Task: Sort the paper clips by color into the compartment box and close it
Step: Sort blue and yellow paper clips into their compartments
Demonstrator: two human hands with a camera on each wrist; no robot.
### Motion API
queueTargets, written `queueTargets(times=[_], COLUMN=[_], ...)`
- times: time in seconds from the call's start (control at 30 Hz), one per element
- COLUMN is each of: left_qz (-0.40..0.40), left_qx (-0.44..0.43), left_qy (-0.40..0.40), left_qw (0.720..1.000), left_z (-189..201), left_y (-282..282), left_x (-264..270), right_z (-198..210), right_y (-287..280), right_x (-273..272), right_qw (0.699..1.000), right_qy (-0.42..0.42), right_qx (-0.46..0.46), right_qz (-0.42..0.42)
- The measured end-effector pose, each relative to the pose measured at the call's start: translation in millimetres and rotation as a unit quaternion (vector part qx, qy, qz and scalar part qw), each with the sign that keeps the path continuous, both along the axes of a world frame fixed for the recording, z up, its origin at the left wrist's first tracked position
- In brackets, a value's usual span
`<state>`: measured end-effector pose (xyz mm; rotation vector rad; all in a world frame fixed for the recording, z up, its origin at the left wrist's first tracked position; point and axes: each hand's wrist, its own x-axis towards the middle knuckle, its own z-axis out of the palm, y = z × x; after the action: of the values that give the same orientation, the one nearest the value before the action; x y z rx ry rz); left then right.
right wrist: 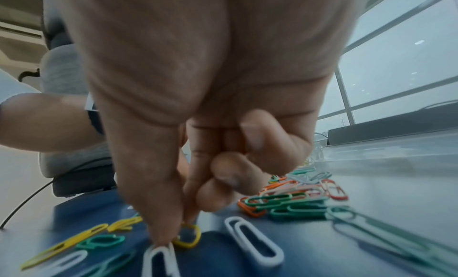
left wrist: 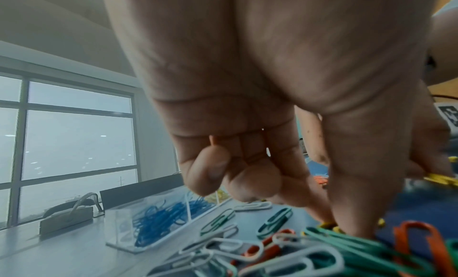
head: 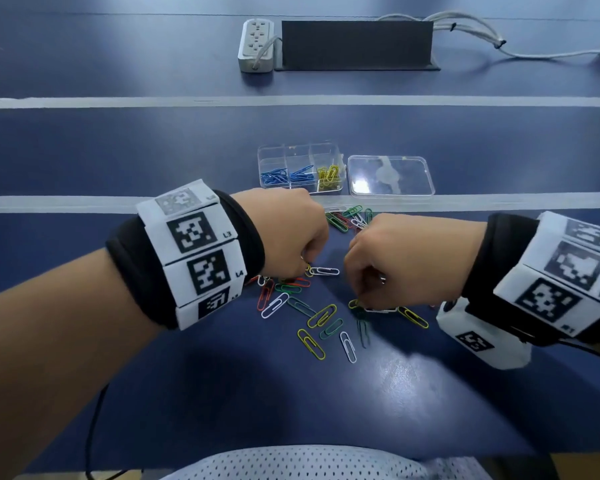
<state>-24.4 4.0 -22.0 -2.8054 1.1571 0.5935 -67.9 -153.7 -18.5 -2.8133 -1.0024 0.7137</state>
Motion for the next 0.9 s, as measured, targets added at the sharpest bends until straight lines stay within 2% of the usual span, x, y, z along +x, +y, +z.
queueTargets(times=[0.13, 0.3, 0.47, 0.6, 0.7, 0.8, 0.9], left_qz=[-0.007, 0.000, -0.009, -0.010, -0.024, -0.028, -0.024], left_qx=[0.013, 0.027, 0.024, -0.025, -0.012, -0.006, 0.000], left_qy=[0.005, 0.004, -0.011, 0.002, -0.006, 0.002, 0.009], left_qw=[1.000, 1.000, 1.000, 1.000, 1.000, 1.000, 1.000], left_z=[-2, -2, -6, -2, 0, 1, 2], left_y=[1, 0, -4, -1, -1, -2, -3], left_x=[0, -2, -3, -1, -2, -4, -6], right_z=[7, 13, 8, 7, 9, 5, 2], right_y=[-9, -35, -56, -58, -53, -42, -34], right_x=[2, -2, -10, -21, -32, -42, -46], right_qw=[0.997, 0.975, 0.955, 0.956, 0.969, 0.984, 0.985], right_qy=[0.013, 0.015, -0.010, -0.001, -0.001, -0.003, -0.012], right_qx=[0.042, 0.138, 0.144, 0.136, 0.104, 0.034, 0.007], right_qz=[-0.062, -0.173, -0.260, -0.260, -0.226, -0.177, -0.170])
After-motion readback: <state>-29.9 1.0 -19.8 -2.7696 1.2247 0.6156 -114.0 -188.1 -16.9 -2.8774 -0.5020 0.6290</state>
